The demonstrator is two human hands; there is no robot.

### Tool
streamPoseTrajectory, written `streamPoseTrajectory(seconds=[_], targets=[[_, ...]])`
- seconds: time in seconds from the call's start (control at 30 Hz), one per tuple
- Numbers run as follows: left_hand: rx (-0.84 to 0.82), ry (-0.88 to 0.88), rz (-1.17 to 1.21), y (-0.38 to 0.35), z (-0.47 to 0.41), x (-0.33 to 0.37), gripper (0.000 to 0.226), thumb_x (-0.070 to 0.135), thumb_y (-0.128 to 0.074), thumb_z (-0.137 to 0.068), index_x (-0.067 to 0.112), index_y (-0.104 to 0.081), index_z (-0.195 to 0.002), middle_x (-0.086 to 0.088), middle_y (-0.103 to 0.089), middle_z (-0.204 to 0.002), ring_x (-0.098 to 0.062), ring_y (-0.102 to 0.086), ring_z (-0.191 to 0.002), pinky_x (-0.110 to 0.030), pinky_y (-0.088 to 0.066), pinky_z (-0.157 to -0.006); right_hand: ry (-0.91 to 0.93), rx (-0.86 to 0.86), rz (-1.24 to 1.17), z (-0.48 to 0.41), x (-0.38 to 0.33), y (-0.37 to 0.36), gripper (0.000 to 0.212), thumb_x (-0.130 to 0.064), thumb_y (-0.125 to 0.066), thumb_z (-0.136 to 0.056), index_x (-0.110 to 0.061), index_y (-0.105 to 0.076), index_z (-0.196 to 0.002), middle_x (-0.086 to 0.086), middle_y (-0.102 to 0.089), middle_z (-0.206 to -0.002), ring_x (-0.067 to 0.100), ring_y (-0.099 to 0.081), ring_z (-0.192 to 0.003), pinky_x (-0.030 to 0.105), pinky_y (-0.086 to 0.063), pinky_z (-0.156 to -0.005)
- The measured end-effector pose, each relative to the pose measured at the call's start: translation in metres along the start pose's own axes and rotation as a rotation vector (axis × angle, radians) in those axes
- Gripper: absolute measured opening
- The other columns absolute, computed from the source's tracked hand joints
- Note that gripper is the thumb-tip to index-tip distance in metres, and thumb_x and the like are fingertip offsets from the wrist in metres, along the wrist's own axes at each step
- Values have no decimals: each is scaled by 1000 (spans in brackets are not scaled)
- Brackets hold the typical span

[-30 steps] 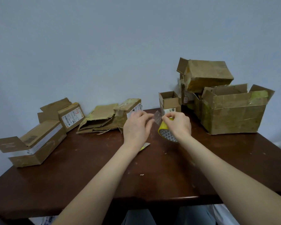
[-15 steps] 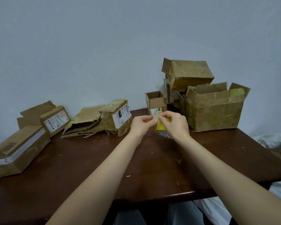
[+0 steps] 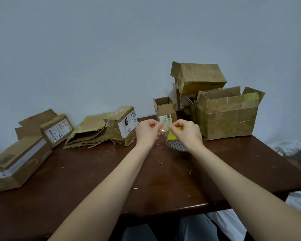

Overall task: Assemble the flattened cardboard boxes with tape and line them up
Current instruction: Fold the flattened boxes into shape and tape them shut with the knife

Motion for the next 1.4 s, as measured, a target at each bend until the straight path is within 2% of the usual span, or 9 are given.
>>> streamPoseTrajectory(seconds=[0.13,0.2,0.43,0.7,0.8,0.9,1.13,1.23,1.4], targets=[[15,1,22,3,3,-1,4,17,-66,-86,18,-63,-88,-5,-69,-67,-14,-60,-55,-30,-51,-57,-6,16,18,1,1,-2,23,-40,-61,-91,-23,-71,-101,1,-68,-107,18,-59,-100,28,-42,-74],[0,-15,22,3,3,-2,25,14,-69,-85,25,-52,-100,-9,-69,-70,-12,-58,-52,-25,-46,-52,-14,12,11,2,2,-4,23,-41,-61,-90,-23,-72,-101,1,-69,-106,18,-60,-99,30,-45,-74],[-114,-163,-214,5,4,4,14,22,-74,-80,22,-75,-93,8,-67,-73,3,-55,-59,-9,-39,-57,-13,10,-24,-2,3,-4,22,-38,-59,-93,-22,-71,-102,0,-68,-107,17,-60,-98,30,-46,-74],[-51,-217,-426,3,2,9,12,24,-70,-82,32,-66,-74,10,-62,-70,-11,-59,-75,-28,-49,-69,58,-19,-106,-2,-3,-2,17,-33,-64,-90,-22,-73,-99,2,-68,-112,18,-59,-104,27,-44,-74],[-80,-189,-527,0,1,8,14,30,-60,-89,35,-56,-76,9,-54,-88,-16,-53,-89,-34,-48,-75,88,-31,-114,-1,-6,-1,17,-32,-65,-89,-22,-73,-102,3,-68,-113,19,-58,-107,31,-48,-81],[-150,-131,-408,0,-2,2,8,31,-65,-86,29,-62,-80,-2,-50,-109,-16,-50,-98,-28,-42,-81,103,-39,-116,0,-5,0,17,-30,-66,-89,-21,-74,-102,3,-68,-114,18,-58,-107,35,-50,-89],[-116,-93,-69,6,5,3,12,19,-75,-80,21,-68,-89,-1,-68,-72,-5,-58,-60,-17,-40,-55,110,-34,-159,4,-5,0,21,-29,-66,-89,-23,-72,-108,2,-69,-108,17,-59,-101,28,-45,-80],[-116,-127,-95,7,5,4,15,19,-71,-83,22,-74,-98,1,-72,-81,0,-59,-68,-11,-42,-62,89,-48,-181,3,-8,-1,38,-31,-64,-91,-25,-61,-128,6,-63,-106,18,-57,-97,25,-39,-74],[-90,-138,-172,10,1,0,7,27,-68,-86,24,-73,-82,-1,-67,-97,-8,-58,-85,-24,-44,-73,67,-31,-224,6,-12,-2,28,-28,-63,-91,-19,-69,-117,5,-65,-120,18,-56,-110,23,-41,-80]])
Point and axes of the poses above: each hand's wrist, its own z-axis away from the middle knuckle, its own y-axis out of the back of the hand, x = y × z, the point moved 6 cm from there along -z, towards the middle knuckle
